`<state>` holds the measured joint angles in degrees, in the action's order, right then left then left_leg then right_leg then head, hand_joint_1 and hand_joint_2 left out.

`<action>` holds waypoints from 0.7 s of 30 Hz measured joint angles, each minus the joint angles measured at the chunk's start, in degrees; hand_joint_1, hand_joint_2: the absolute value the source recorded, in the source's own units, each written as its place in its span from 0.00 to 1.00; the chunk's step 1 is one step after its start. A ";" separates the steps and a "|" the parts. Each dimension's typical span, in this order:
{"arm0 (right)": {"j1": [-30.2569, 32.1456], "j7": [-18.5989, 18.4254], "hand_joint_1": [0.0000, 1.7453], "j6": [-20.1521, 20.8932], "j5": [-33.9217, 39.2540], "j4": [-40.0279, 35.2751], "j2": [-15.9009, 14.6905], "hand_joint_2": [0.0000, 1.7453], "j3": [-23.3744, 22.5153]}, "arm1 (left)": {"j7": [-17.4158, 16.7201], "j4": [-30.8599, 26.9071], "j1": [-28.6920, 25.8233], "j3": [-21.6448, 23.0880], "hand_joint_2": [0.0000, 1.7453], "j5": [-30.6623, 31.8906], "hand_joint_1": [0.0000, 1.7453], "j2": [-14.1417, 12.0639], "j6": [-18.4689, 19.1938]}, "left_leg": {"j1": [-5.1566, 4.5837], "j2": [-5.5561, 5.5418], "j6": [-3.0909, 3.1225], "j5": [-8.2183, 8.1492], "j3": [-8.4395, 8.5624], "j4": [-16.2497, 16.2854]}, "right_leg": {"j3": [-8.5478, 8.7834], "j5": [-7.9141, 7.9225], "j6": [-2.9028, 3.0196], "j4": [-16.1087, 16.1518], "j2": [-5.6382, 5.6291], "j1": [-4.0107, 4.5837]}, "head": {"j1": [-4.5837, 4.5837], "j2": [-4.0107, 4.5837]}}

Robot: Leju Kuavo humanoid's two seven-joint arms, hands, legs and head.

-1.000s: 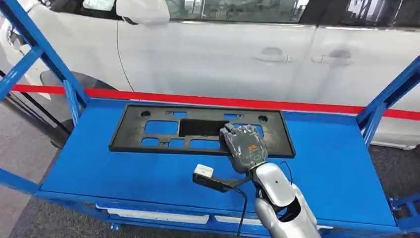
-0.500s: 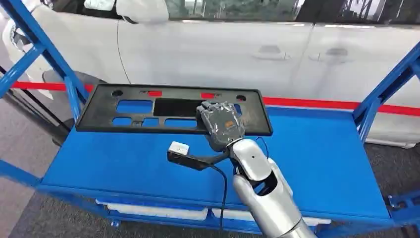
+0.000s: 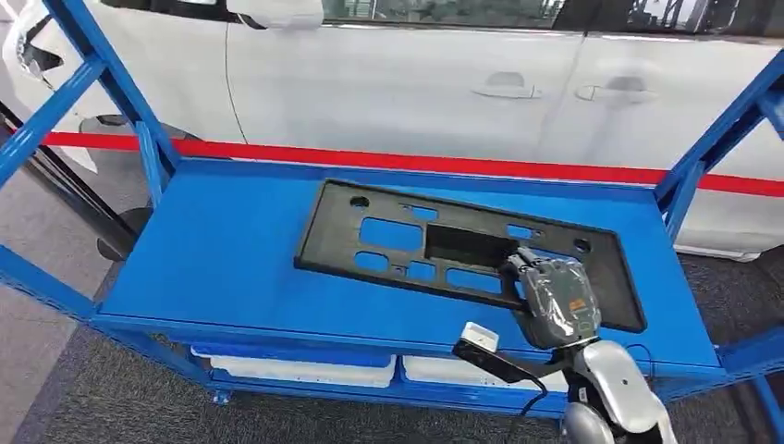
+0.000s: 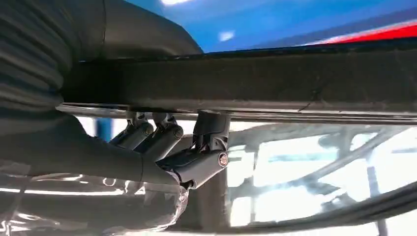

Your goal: Take the parts from the cabinet and place them on the table.

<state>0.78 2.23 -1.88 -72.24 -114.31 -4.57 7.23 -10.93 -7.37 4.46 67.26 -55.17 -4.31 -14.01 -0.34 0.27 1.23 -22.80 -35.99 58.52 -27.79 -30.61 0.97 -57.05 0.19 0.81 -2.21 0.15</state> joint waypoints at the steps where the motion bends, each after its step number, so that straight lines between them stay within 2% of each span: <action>1: -0.14 0.04 1.00 0.59 -0.72 -0.35 -0.02 1.00 -0.13 | 0.13 0.00 0.07 0.22 1.00 -0.56 0.00 0.00 0.00 | 0.12 0.19 -0.40 0.41 -0.12 -0.07 | -0.24 0.26 0.19 -0.14 -0.02 0.08 | -0.07 0.00; 2: -0.11 0.00 1.00 1.33 -1.66 -0.63 0.09 1.00 -0.11 | 0.33 0.00 0.02 0.26 1.00 -0.98 0.00 0.00 0.02 | -0.21 0.20 -0.75 0.85 -0.31 -0.14 | -0.61 0.93 0.50 0.28 -0.04 -0.21 | -0.04 0.00; 3: -0.35 -0.09 1.00 1.87 -2.56 -0.63 0.48 1.00 0.18 | 0.42 0.20 0.16 0.26 1.00 -1.48 0.00 -0.37 0.26 | 0.13 -0.04 -1.01 -0.27 -0.65 0.57 | -1.03 1.74 0.73 0.56 0.37 -0.71 | -0.02 0.00; 4: -0.63 -0.48 1.00 2.21 -3.24 -0.65 0.63 1.00 0.66 | 0.66 0.22 0.25 0.26 1.00 -1.88 0.00 -0.39 0.64 | 0.09 -0.10 -1.43 -3.12 -1.49 2.19 | -1.76 2.28 1.21 0.57 0.34 -0.79 | -0.07 0.00; 6: -1.31 -1.12 1.00 2.56 -4.17 -0.79 1.31 1.00 1.91 | 0.77 0.31 0.25 0.26 1.00 -2.49 0.00 -0.77 1.01 | 0.44 -0.08 -2.15 -10.34 -3.56 10.23 | -3.40 3.48 1.44 0.40 0.39 -0.85 | -0.02 0.00; 7: -1.63 -1.27 1.00 2.69 -4.39 -0.79 1.46 1.00 2.38 | 0.83 0.33 0.25 0.26 1.00 -2.58 0.00 -0.87 1.27 | 0.57 -0.08 -2.42 -12.20 -4.28 14.35 | -4.27 4.09 1.37 0.24 0.40 -0.85 | -0.07 0.00; 8: -1.80 -1.42 1.00 2.78 -4.59 -0.79 1.57 1.00 2.76 | 0.81 0.37 0.24 0.26 1.00 -2.71 0.00 -0.96 1.48 | 0.64 -0.08 -2.60 -12.20 -4.35 16.86 | -5.16 4.61 1.30 0.03 0.42 -0.86 | -0.04 0.00; 9: -1.86 -1.55 1.00 2.82 -4.74 -0.79 1.66 1.00 3.13 | 0.74 0.42 0.24 0.26 1.00 -2.82 0.00 -0.98 1.60 | 0.72 -0.07 -2.72 -10.59 -3.35 17.09 | -6.11 5.12 1.20 -0.27 0.53 -0.89 | -0.04 0.00; 10: -1.92 -1.62 1.00 2.82 -4.76 -0.79 1.70 1.00 3.45 | 0.66 0.46 0.24 0.26 1.00 -2.86 0.00 -1.09 1.64 | 0.79 -0.07 -2.75 -8.36 -1.42 15.21 | -6.97 5.52 1.07 -0.55 0.59 -0.93 | -0.04 0.00; 11: -2.03 -1.71 1.00 2.82 -4.76 -0.79 1.70 1.00 3.72 | 0.55 0.46 0.24 0.26 1.00 -2.86 0.00 -1.18 1.73 | 0.85 -0.07 -2.72 -6.25 1.64 11.31 | -7.83 5.95 0.89 -0.94 0.61 -0.96 | -0.04 0.00; 12: -2.17 -1.73 1.00 2.80 -4.76 -0.79 1.70 1.00 3.96 | 0.31 0.46 0.29 0.26 1.00 -2.86 0.00 -1.31 1.79 | 0.87 -0.09 -2.58 -5.46 5.24 6.43 | -8.49 6.27 0.64 -1.34 0.61 -0.99 | -0.07 0.00; 13: -2.27 -1.92 1.00 2.77 -4.76 -0.85 1.70 1.00 4.13 | 0.11 0.46 0.46 0.26 1.00 -2.86 0.00 -1.46 1.90 | 0.80 -0.18 -2.31 -7.43 8.62 1.12 | -9.00 6.56 0.36 -1.70 0.63 -0.89 | -0.06 0.00; 14: -2.42 -2.19 1.00 2.77 -4.81 -0.92 1.70 1.00 4.29 | 0.00 0.46 0.52 0.30 1.00 -2.86 0.00 -1.64 2.10 | 0.46 -0.32 -1.87 -8.34 10.28 -2.03 | -9.19 6.90 0.01 -1.96 0.70 -0.81 | -0.02 0.00; 16: -2.78 -2.32 1.00 2.73 -4.83 -0.92 1.70 1.00 4.50 | -0.11 0.46 0.43 0.52 1.00 -2.86 0.00 -1.77 2.36 | 0.21 -0.43 -1.24 -7.71 9.31 -1.33 | -9.24 8.11 -0.68 -1.59 0.81 -1.00 | -0.04 0.00; 17: -2.81 -2.36 1.00 2.75 -4.81 -0.92 1.70 1.00 4.70 | -0.18 0.48 0.46 0.57 1.00 -2.86 0.00 -1.84 2.40 | 0.20 -0.37 -0.61 -7.13 9.00 -1.47 | -9.27 8.71 -1.06 -1.36 0.75 -0.98 | -0.04 0.00; 18: -2.81 -2.41 1.00 2.75 -4.83 -0.92 1.68 1.00 4.81 | -0.24 0.48 0.50 0.59 1.00 -2.88 0.00 -1.81 2.56 | 0.85 0.00 0.08 -6.13 8.54 -2.10 | -9.84 8.47 -1.37 -1.56 0.57 -0.99 | -0.04 0.00; 19: -2.83 -2.41 1.00 2.75 -4.83 -0.92 1.68 1.00 4.83 | -0.26 0.48 0.62 0.61 1.00 -2.88 0.00 -1.84 2.58 | 0.73 0.07 0.49 -5.38 7.93 -2.06 | -10.54 5.75 -1.67 -2.88 0.20 -1.06 | -0.02 0.00; 20: -2.89 -2.41 1.00 2.75 -4.83 -0.92 1.68 1.00 4.85 | -0.26 0.48 0.68 0.65 1.00 -2.88 0.00 -1.84 2.58 | 0.71 0.15 1.04 -4.68 6.96 -1.98 | -11.56 2.05 -1.79 -5.84 0.12 -1.13 | -0.04 0.00; 21: -2.89 -2.41 1.00 2.75 -4.83 -0.92 1.68 1.00 4.90 | -0.26 0.48 0.66 0.70 1.00 -2.88 0.00 -1.84 2.56 | 0.66 0.16 1.08 -4.03 6.01 -1.88 | -12.58 -1.27 -2.02 -9.94 0.10 -1.21 | -0.02 0.00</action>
<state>-2.12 -0.17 0.87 -77.07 -115.23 -2.89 12.13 -11.19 -6.88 5.12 67.95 -58.05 -6.14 -11.45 0.32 0.43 2.31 -26.83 -29.98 56.64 -40.37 -31.88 -1.04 -67.00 0.29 -0.40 -2.23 0.15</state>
